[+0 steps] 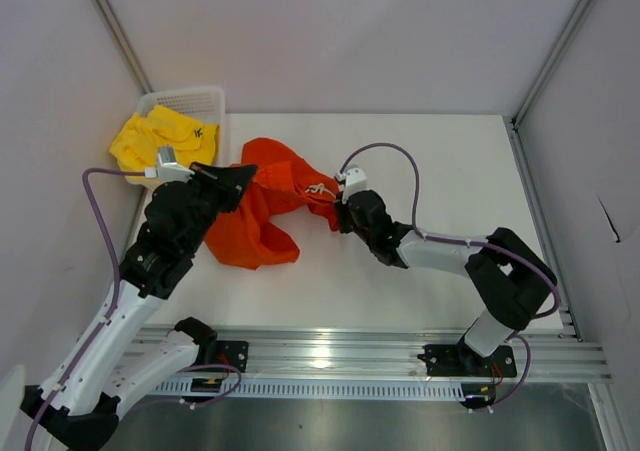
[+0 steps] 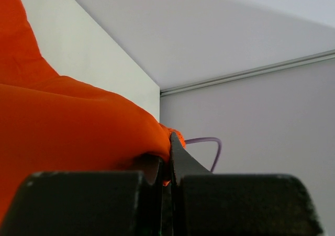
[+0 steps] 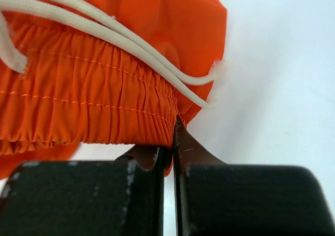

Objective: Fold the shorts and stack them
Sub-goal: Flatten the shorts out

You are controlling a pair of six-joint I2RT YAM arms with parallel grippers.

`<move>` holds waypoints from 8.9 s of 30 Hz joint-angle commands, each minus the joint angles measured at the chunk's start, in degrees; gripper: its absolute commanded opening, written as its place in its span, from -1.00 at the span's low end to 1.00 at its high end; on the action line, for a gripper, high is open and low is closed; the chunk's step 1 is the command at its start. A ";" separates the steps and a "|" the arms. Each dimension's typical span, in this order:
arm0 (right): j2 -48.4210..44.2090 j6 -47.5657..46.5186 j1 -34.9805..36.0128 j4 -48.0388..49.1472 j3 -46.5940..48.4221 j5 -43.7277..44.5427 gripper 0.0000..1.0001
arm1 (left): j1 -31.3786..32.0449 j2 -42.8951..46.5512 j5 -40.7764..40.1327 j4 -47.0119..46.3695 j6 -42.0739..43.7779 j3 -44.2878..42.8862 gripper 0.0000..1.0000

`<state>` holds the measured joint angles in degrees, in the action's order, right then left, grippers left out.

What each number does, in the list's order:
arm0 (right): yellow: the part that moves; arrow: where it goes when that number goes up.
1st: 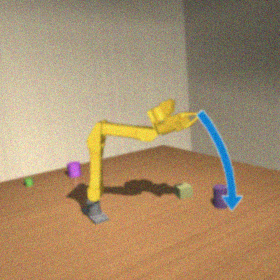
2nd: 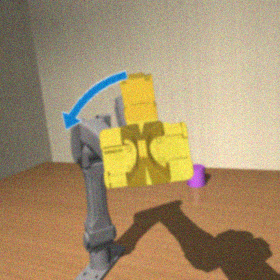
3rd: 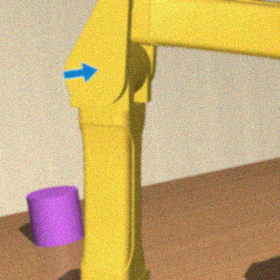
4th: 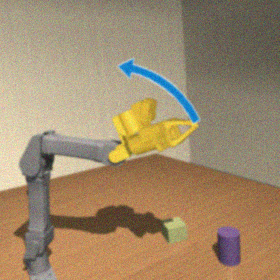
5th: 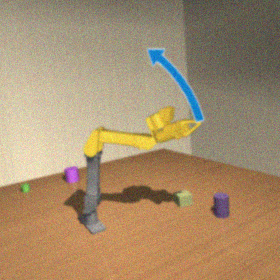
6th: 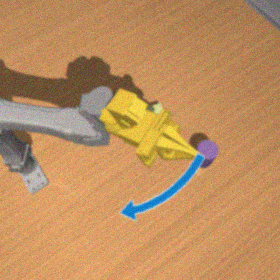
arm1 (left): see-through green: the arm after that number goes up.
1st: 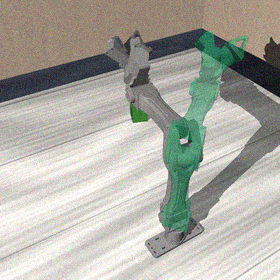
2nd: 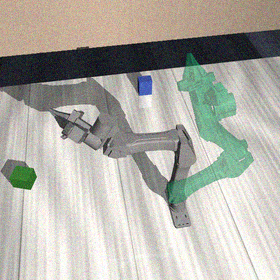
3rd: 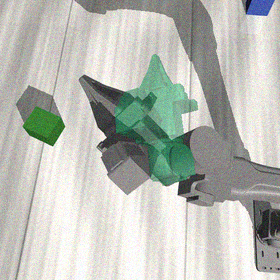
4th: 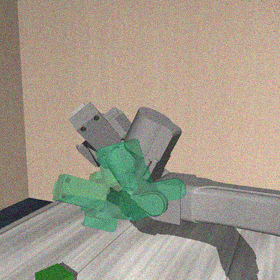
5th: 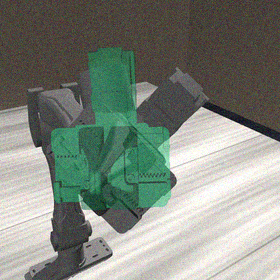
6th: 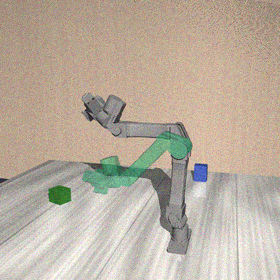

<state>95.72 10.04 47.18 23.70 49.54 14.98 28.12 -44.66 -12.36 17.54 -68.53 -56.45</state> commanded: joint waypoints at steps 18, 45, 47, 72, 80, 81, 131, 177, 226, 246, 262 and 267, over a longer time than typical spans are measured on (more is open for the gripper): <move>-27.07 -11.98 -3.69 -45.49 16.37 -24.48 -1.00 | -3.60 0.81 0.92 1.44 5.69 -10.26 -1.00; -29.71 9.18 -23.08 -57.40 28.10 -57.84 -1.00 | -6.49 -20.44 5.32 -5.19 13.52 -26.55 -1.00; -31.03 11.13 -27.48 -54.39 19.05 -59.88 -1.00 | -6.50 -23.52 6.21 -9.35 12.99 -18.65 -1.00; -4.86 17.98 -53.67 -42.25 20.15 -45.75 -0.93 | -6.76 -84.96 17.45 -31.88 14.04 -54.11 -0.25; -2.20 20.45 -59.74 -41.64 14.21 -39.33 -0.20 | -6.41 -72.43 20.09 -21.86 24.57 -51.24 0.98; -2.90 20.63 -60.36 -40.94 12.88 -39.42 0.08 | -6.15 -70.14 20.18 -20.63 27.46 -50.09 0.98; 18.35 10.26 -32.33 -60.88 37.03 25.61 0.36 | 17.58 -28.54 12.01 -21.93 19.75 25.16 0.96; -9.94 19.93 -60.36 -37.94 4.78 -24.82 -1.00 | 18.20 -49.12 13.33 -63.06 10.96 34.91 -0.29; -43.24 24.94 -60.62 -45.14 -24.40 -28.35 0.13 | -10.63 -34.53 27.65 12.35 36.98 -9.39 -1.00; -50.81 25.81 -53.87 -51.13 -17.55 -27.74 0.51 | -14.85 -33.47 26.77 14.19 39.27 -9.65 -1.00; -32.53 30.21 -43.31 -48.05 -14.12 -17.19 0.64 | -14.85 -32.24 27.48 13.75 39.44 -8.42 -1.00; -33.23 33.45 -43.40 -49.02 -16.13 -14.99 0.61 | -14.85 -31.98 27.74 13.49 39.35 -7.98 -1.00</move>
<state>63.42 40.40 3.66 -24.95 33.23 -3.46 13.74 -78.89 14.22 32.27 -30.35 -64.90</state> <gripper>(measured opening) 0.812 0.003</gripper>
